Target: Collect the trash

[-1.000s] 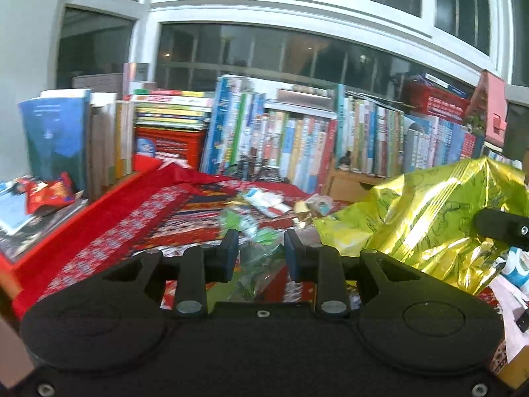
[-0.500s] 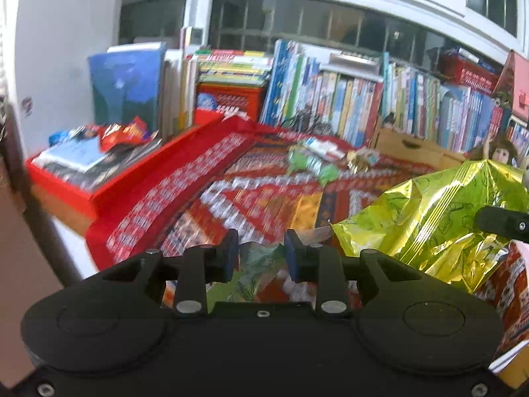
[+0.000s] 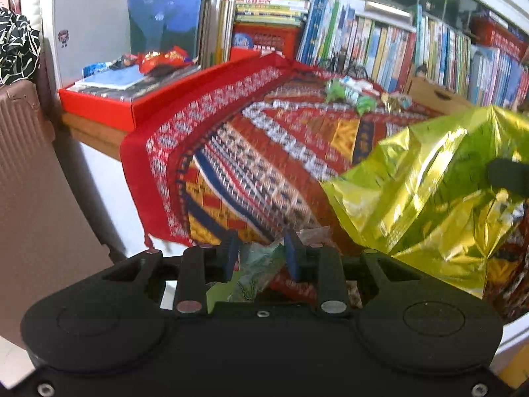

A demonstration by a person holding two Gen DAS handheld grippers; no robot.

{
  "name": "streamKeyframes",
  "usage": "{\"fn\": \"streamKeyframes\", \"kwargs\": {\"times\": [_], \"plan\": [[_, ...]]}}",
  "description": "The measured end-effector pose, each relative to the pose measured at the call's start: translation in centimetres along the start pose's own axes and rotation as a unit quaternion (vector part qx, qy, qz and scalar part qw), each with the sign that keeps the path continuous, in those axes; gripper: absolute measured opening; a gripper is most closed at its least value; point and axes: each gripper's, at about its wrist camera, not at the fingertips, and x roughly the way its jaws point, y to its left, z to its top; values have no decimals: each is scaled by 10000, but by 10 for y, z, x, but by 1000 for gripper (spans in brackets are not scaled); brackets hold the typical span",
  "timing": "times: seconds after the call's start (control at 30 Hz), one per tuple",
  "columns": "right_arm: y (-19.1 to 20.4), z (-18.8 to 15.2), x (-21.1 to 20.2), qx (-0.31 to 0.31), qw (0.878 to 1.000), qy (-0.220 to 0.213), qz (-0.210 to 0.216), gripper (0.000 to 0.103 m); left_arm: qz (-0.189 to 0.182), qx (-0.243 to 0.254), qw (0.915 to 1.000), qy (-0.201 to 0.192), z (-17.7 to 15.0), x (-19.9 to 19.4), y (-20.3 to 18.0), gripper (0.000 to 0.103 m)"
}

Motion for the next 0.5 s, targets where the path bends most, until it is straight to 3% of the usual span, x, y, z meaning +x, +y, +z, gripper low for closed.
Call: {"fn": "streamKeyframes", "kwargs": {"times": [0.17,0.4,0.5], "plan": [[10,-8,7,-43,9999,121,27,7,90,43,9993,355,-14,11,6,28],[23,-12,18,-470,9984,243,-213,8,142,154,9988,446,-17,22,11,30],[30,-12,20,-761,9962,249,-357,8,105,188,9989,411,-15,24,10,40]]}}
